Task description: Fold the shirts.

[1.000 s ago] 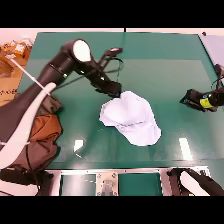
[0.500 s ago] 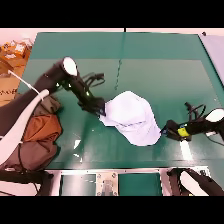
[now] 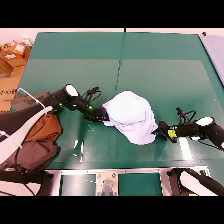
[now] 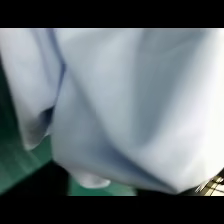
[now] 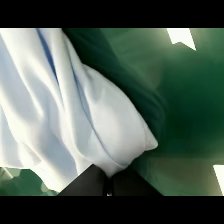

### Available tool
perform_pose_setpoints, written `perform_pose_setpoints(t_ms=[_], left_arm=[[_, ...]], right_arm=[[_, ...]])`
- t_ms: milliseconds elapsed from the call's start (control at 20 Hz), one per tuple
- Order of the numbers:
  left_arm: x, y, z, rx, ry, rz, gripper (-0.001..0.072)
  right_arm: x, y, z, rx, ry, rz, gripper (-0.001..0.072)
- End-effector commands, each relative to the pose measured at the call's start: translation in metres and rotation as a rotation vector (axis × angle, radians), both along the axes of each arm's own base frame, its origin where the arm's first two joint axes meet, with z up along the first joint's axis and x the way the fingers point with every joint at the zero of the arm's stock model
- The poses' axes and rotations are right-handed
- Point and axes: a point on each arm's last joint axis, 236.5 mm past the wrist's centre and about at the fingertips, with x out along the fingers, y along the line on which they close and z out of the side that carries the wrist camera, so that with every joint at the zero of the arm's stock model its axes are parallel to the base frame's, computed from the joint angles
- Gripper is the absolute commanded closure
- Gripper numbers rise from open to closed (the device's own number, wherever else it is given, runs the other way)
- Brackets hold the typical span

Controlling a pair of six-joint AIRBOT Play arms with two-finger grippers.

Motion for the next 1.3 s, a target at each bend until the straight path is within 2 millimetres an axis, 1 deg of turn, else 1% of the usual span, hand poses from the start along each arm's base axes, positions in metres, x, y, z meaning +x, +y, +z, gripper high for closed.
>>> perform_pose_setpoints(t_ms=[0, 100, 150, 200, 250, 300, 350, 400, 450, 500, 550, 600, 650, 700, 750, 800, 850, 900, 950, 1000, 1050, 1100, 1150, 1200, 1250], left_arm=[[0.010, -0.013, 0.008, -0.084, -0.048, 0.033, 0.0671], [0.003, -0.007, 0.016, -0.095, -0.013, -0.009, 0.0678], [0.003, -0.001, 0.025, -0.096, -0.011, -0.024, 0.0678], [0.009, 0.010, 0.038, -0.074, -0.031, -0.022, 0.0679], [0.018, 0.025, 0.054, -0.036, -0.080, -0.013, 0.0678], [0.032, 0.044, 0.079, 0.009, -0.161, 0.010, 0.0679], [0.045, 0.060, 0.112, 0.035, -0.251, 0.041, 0.0679], [0.056, 0.075, 0.156, 0.039, -0.366, 0.076, 0.0679], [0.063, 0.087, 0.207, 0.026, -0.493, 0.106, 0.0679], [0.063, 0.095, 0.256, 0.002, -0.607, 0.135, 0.0678], [0.059, 0.102, 0.306, -0.022, -0.728, 0.155, 0.0678], [0.051, 0.106, 0.358, -0.043, -0.861, 0.164, 0.0678], [0.041, 0.112, 0.401, -0.048, -0.978, 0.173, 0.0678], [0.027, 0.117, 0.444, -0.056, -1.094, 0.184, 0.0678], [0.013, 0.126, 0.479, -0.041, -1.195, 0.195, 0.0677], [0.000, 0.135, 0.502, -0.011, -1.264, 0.200, 0.0678], [-0.012, 0.148, 0.518, 0.047, -1.316, 0.204, 0.0677], [-0.018, 0.162, 0.525, 0.108, -1.342, 0.219, 0.0677], [-0.022, 0.171, 0.528, 0.152, -1.353, 0.226, 0.0677], [-0.022, 0.176, 0.525, 0.181, -1.347, 0.229, 0.0677], [-0.023, 0.178, 0.520, 0.197, -1.330, 0.221, 0.0677], [-0.020, 0.177, 0.511, 0.209, -1.307, 0.203, 0.0676], [-0.014, 0.176, 0.500, 0.218, -1.283, 0.190, 0.0677], [-0.005, 0.175, 0.485, 0.229, -1.250, 0.177, 0.0677], [0.007, 0.174, 0.463, 0.247, -1.201, 0.165, 0.0676]], right_arm=[[0.016, -0.002, 0.001, 0.003, -0.052, -0.003, 0.0697], [0.030, -0.010, 0.010, -0.033, -0.093, 0.017, 0.0698], [0.042, -0.018, 0.018, -0.055, -0.120, 0.016, 0.0698], [0.056, -0.027, 0.030, -0.073, -0.148, -0.001, 0.0698], [0.071, -0.036, 0.048, -0.082, -0.189, -0.012, 0.0699], [0.087, -0.046, 0.073, -0.088, -0.241, -0.023, 0.0699], [0.102, -0.054, 0.103, -0.102, -0.308, -0.026, 0.0698], [0.116, -0.062, 0.139, -0.129, -0.396, -0.022, 0.0698], [0.129, -0.066, 0.187, -0.160, -0.512, -0.017, 0.0698], [0.136, -0.065, 0.243, -0.190, -0.646, -0.008, 0.0698], [0.136, -0.061, 0.298, -0.223, -0.780, -0.002, 0.0699], [0.129, -0.056, 0.359, -0.262, -0.926, -0.003, 0.0698], [0.117, -0.051, 0.410, -0.312, -1.051, 0.003, 0.0698], [0.098, -0.044, 0.459, -0.365, -1.172, 0.010, 0.0698], [0.079, -0.044, 0.496, -0.436, -1.259, -0.003, 0.0698], [0.056, -0.046, 0.528, -0.517, -1.329, -0.035, 0.0698], [0.037, -0.050, 0.553, -0.587, -1.379, -0.070, 0.0697], [0.019, -0.057, 0.571, -0.666, -1.413, -0.111, 0.0698], [0.004, -0.064, 0.584, -0.732, -1.434, -0.146, 0.0697], [-0.005, -0.069, 0.591, -0.772, -1.442, -0.172, 0.0697], [-0.009, -0.071, 0.592, -0.786, -1.443, -0.181, 0.0697], [-0.009, -0.071, 0.590, -0.784, -1.435, -0.176, 0.0697], [-0.004, -0.072, 0.583, -0.778, -1.415, -0.171, 0.0697], [0.005, -0.076, 0.569, -0.765, -1.377, -0.166, 0.0697], [0.020, -0.082, 0.549, -0.744, -1.320, -0.158, 0.0697]])
